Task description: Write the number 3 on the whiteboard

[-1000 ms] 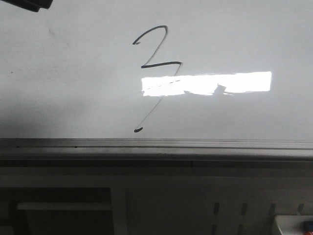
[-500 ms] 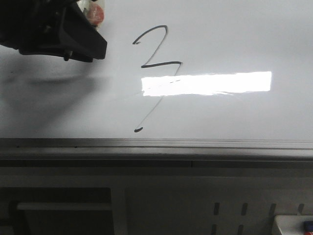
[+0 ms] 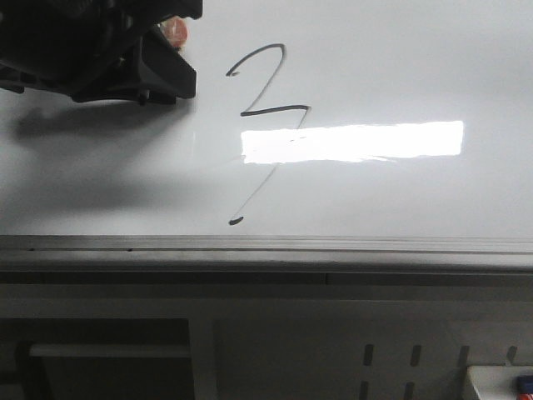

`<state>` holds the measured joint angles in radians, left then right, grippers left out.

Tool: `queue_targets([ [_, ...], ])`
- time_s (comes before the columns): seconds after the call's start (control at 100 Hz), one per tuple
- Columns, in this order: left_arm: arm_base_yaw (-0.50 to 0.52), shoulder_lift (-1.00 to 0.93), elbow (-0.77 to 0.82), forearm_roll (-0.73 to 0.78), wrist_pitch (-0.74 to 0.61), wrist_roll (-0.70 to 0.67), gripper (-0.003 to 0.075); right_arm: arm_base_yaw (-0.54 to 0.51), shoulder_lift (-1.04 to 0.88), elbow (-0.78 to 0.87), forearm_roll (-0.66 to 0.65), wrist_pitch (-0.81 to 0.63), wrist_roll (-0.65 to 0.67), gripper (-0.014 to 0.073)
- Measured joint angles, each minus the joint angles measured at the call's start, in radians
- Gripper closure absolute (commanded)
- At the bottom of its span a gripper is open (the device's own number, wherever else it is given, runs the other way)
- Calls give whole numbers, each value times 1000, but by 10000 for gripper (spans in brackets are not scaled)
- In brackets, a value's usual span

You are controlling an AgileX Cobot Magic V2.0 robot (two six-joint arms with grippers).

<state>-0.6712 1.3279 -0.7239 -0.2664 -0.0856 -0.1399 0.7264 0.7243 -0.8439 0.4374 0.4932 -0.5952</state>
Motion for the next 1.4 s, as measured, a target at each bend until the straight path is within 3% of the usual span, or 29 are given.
queue_targets([
  [0.6, 41, -4, -6, -13, 2, -5, 735, 0, 0, 15, 8, -10, 2, 658],
  [0.98, 44, -5, -9, -30, 46, -5, 547, 0, 0, 15, 63, -12, 2, 658],
  [1.17, 44, -11, -15, -32, 76, -5, 360, 0, 0, 15, 95, -12, 2, 658],
  [1.4, 44, -13, -16, -32, 86, -5, 360, 0, 0, 15, 136, -3, 2, 658],
])
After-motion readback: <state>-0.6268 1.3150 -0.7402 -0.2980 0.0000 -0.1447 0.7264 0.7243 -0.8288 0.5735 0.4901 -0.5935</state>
